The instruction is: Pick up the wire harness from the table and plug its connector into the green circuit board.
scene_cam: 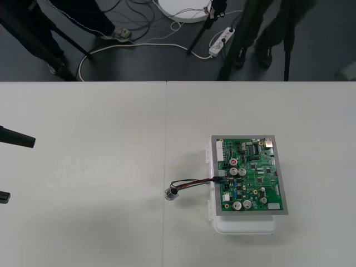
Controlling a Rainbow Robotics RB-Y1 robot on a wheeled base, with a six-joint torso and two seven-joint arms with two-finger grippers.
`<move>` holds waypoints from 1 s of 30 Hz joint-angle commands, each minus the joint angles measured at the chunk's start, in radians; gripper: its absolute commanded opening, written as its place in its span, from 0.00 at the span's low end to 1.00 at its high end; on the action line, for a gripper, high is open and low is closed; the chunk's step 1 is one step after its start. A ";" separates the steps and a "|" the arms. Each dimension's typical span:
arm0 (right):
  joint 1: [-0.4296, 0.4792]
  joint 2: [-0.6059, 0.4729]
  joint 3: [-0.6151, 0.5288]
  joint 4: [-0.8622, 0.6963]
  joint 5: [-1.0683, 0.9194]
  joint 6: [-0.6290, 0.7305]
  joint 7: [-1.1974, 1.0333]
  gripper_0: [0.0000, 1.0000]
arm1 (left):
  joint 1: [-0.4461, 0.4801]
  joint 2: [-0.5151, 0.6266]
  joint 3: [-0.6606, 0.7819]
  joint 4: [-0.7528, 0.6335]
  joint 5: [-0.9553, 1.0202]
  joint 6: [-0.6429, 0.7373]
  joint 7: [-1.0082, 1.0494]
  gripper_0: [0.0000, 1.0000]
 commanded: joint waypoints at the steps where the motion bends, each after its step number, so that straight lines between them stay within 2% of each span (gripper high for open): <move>1: 0.013 0.005 -0.037 -0.014 0.005 -0.006 -0.011 1.00 | 0.024 0.046 0.031 -0.001 0.009 -0.012 0.008 1.00; 30: 0.013 0.005 -0.037 -0.014 0.005 -0.006 -0.011 1.00 | 0.024 0.046 0.031 -0.001 0.009 -0.012 0.008 1.00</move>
